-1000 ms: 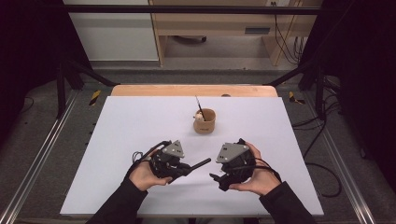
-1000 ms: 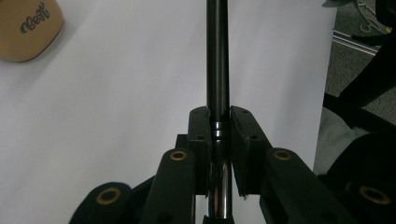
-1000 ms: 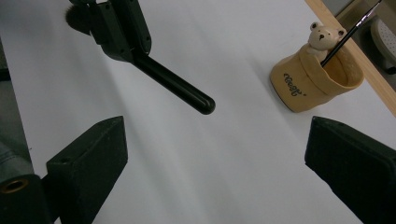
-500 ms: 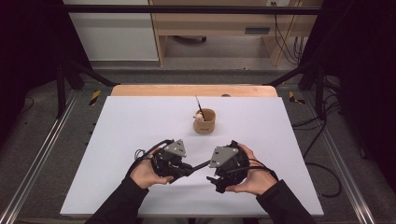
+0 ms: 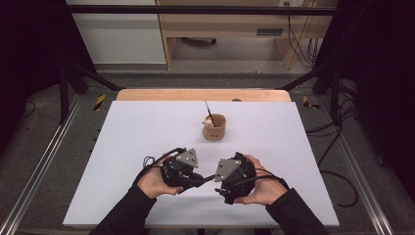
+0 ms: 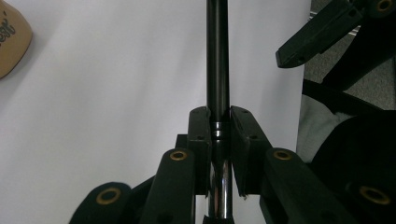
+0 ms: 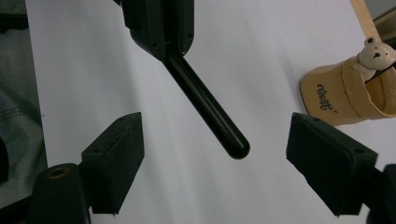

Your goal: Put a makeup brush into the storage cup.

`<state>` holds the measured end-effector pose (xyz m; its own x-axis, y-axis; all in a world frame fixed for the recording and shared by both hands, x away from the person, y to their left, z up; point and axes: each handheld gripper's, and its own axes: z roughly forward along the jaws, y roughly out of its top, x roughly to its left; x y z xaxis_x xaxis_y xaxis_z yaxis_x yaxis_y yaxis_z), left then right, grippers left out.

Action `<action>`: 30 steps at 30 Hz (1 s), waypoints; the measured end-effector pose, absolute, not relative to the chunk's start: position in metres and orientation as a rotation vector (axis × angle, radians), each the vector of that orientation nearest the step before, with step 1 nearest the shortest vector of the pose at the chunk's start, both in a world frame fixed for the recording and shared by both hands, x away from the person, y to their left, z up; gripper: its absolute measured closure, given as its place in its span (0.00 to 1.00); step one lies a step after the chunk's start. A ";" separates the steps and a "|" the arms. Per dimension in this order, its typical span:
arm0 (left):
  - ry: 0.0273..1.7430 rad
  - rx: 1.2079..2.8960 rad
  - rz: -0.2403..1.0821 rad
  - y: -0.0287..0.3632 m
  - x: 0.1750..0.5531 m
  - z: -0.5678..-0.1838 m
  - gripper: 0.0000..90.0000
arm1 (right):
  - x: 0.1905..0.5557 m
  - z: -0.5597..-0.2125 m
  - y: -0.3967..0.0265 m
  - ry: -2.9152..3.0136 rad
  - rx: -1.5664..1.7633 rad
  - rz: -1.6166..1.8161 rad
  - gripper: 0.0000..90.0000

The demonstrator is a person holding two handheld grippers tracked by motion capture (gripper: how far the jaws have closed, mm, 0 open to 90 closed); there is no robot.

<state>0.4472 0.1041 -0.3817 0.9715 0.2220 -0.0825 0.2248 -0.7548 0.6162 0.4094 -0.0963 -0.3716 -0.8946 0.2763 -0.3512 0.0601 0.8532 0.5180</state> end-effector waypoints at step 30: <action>0.283 2.483 -0.039 0.094 0.445 -0.382 0.88 | 0.408 -0.382 -0.083 2.660 0.007 0.595 0.61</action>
